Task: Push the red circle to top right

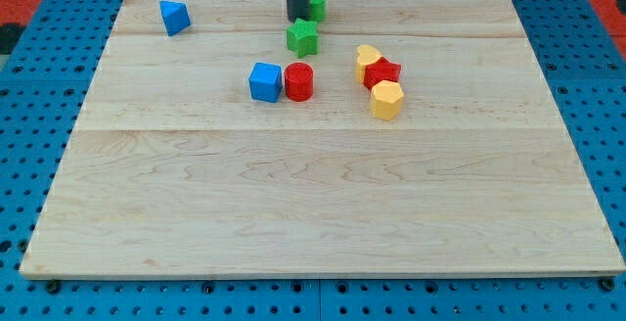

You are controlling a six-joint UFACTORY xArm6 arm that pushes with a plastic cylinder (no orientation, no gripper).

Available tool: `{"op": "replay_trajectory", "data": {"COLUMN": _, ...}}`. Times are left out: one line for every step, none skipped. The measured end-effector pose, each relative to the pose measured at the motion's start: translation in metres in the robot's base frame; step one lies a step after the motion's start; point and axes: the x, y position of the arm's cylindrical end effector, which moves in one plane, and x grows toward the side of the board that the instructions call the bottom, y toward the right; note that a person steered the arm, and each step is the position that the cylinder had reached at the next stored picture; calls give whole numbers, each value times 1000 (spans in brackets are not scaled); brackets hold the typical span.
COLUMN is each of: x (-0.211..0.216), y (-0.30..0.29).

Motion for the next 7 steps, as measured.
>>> {"op": "replay_trajectory", "data": {"x": -5, "y": -14}}
{"op": "replay_trajectory", "data": {"x": -3, "y": -21}}
{"op": "replay_trajectory", "data": {"x": -2, "y": -32}}
{"op": "replay_trajectory", "data": {"x": 0, "y": -34}}
{"op": "replay_trajectory", "data": {"x": 0, "y": -45}}
{"op": "replay_trajectory", "data": {"x": 31, "y": -54}}
{"op": "replay_trajectory", "data": {"x": 83, "y": -60}}
